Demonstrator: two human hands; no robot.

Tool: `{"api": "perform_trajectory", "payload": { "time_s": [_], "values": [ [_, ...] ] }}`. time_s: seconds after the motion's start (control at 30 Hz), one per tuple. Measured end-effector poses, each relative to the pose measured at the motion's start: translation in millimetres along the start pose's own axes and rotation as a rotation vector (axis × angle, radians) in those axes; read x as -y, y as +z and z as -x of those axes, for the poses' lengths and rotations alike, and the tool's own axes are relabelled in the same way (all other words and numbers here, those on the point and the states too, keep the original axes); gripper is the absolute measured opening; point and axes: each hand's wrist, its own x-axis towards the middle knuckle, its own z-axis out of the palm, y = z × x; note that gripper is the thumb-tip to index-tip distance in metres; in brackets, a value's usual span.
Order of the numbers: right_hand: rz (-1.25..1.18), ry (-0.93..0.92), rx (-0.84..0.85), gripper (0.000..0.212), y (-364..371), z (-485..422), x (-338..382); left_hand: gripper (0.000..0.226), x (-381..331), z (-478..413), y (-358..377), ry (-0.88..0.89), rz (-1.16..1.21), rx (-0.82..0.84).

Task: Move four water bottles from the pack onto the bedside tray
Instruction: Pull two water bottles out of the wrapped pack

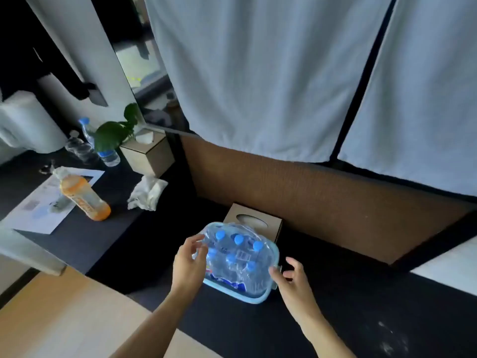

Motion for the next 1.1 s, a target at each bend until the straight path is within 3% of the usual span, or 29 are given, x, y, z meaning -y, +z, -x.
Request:
{"api": "perform_trajectory", "payload": {
  "time_s": [0.1,0.13,0.23,0.33,0.43,0.6,0.9,1.1],
  "values": [
    [0.053,-0.028,-0.017,0.112,33.5,-47.0,-19.0,0.033,40.7,-43.8,15.0,-0.005,-0.12,-0.041],
    [0.068,-0.026,-0.016,0.115,42.5,-61.7,-22.1,0.042,46.1,-57.3,21.1,-0.063,-0.167,-0.034],
    [0.051,-0.006,-0.084,0.101,67.4,-98.2,-35.6,0.065,63.8,-92.1,42.7,-0.131,-0.194,0.038],
    [0.027,-0.031,-0.123,0.102,82.8,-122.3,-40.5,0.072,75.2,-120.9,54.4,-0.165,-0.193,0.069],
    [0.021,-0.085,-0.203,0.098,93.1,-132.5,-53.1,0.062,83.2,-130.0,57.1,-0.166,-0.237,0.051],
    [-0.02,-0.065,-0.322,0.048,94.3,-128.4,-56.2,0.031,98.6,-130.7,56.1,-0.118,-0.236,-0.006],
    [-0.094,-0.108,-0.382,0.047,88.5,-119.6,-25.5,0.022,66.5,-113.5,68.7,-0.034,-0.113,-0.009],
    [-0.252,-0.189,-0.46,0.034,49.4,-88.9,8.6,0.02,-0.9,-78.6,61.3,0.149,-0.053,-0.069]
  ]
}}
